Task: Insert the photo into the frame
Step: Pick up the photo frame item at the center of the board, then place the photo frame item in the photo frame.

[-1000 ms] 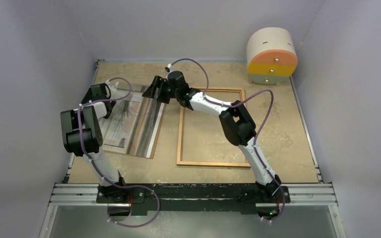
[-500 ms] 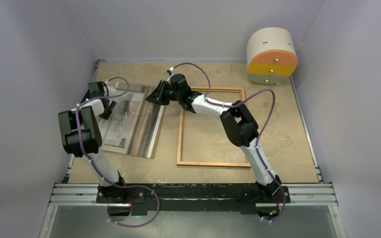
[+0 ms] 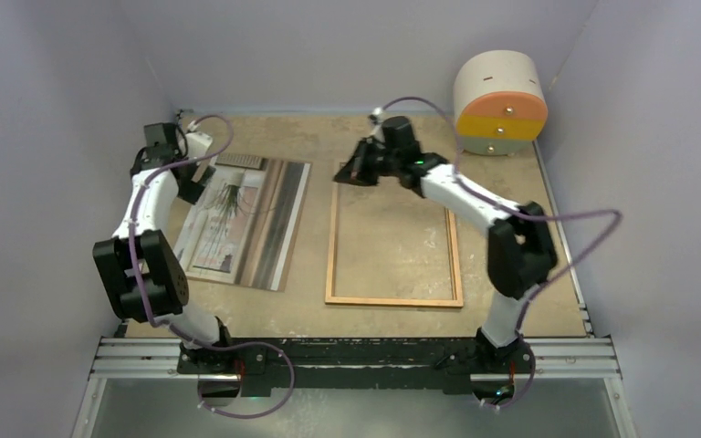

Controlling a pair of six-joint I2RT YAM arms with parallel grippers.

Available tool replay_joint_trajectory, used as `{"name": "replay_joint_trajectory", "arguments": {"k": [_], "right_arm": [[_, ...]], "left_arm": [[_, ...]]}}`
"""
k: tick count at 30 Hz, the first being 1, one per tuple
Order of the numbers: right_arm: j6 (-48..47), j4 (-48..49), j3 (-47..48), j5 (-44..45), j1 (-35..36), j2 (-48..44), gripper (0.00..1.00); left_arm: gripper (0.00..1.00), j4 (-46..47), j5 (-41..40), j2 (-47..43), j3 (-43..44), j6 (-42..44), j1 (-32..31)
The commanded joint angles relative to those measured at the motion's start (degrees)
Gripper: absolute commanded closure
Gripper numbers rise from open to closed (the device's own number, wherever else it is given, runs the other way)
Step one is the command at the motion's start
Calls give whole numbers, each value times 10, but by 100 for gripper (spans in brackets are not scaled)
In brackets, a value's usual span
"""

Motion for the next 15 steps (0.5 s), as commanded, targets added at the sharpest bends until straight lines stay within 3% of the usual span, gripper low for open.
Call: {"name": "replay_joint_trajectory", "arguments": {"k": [1,3,6,10,13,15], "right_arm": [[-86,-52,-161,-40,-120,-166,100],[-111,-61,-221,-27,-159,-222,100],[-163,-147,-237,28,-190,-252,100],[-212,-257,-210,133,-195,-226,100],[-215,-267,-210,178,-201,-216,100],[-213,-273,-205,195,-206,-203,95]], "left_arm": [[0,-43,29,-38,-35,-24,-92],[0,-40,31,-36,-48,-39,-127],[0,-32,29,-30,-66,-62,-186],[0,-11,8,-17,-75,-75,-261],[0,5,-13,1,-69,-81,-302],[0,11,-24,13,-61,-86,-329]]}}
